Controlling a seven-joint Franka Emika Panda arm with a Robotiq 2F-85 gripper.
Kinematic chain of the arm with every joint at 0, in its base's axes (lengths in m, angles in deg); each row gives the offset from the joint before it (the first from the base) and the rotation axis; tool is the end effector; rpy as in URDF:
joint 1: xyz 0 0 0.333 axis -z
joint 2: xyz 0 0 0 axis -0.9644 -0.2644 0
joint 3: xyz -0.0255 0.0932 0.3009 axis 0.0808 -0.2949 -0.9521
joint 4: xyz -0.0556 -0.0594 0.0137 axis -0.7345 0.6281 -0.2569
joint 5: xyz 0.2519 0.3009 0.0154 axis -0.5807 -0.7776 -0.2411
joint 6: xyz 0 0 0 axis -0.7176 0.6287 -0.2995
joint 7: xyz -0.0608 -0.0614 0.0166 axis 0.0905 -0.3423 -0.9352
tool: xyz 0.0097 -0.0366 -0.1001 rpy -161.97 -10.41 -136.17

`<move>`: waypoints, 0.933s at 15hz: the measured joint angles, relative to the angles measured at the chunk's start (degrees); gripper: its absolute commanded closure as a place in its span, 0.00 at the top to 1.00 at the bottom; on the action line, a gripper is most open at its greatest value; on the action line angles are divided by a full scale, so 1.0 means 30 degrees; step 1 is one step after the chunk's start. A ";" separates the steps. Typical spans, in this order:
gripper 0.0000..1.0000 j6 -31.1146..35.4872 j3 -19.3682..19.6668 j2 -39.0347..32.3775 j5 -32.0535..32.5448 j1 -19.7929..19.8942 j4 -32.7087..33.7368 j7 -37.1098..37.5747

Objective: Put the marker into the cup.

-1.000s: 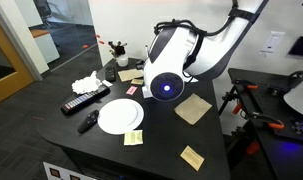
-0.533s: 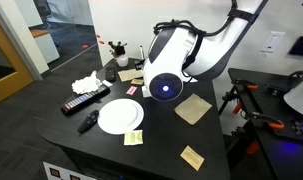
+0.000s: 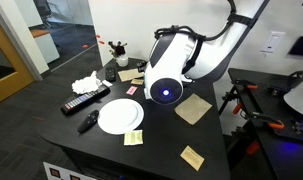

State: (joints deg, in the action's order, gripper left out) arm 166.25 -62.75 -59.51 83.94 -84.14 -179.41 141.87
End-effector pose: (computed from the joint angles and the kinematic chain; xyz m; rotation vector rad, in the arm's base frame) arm 0.5487 0.0609 0.0942 1.7202 -1.0554 1.1118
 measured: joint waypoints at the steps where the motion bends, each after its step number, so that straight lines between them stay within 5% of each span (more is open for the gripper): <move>1: 1.00 -0.0108 0.0000 0.0002 -0.0005 -0.0005 -0.0001 0.0041; 14: 1.00 -0.1923 -0.0643 0.3762 -0.0154 -0.0083 -0.1611 0.1793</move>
State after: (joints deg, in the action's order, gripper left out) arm 160.48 -64.68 -48.22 83.47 -84.39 -184.25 147.25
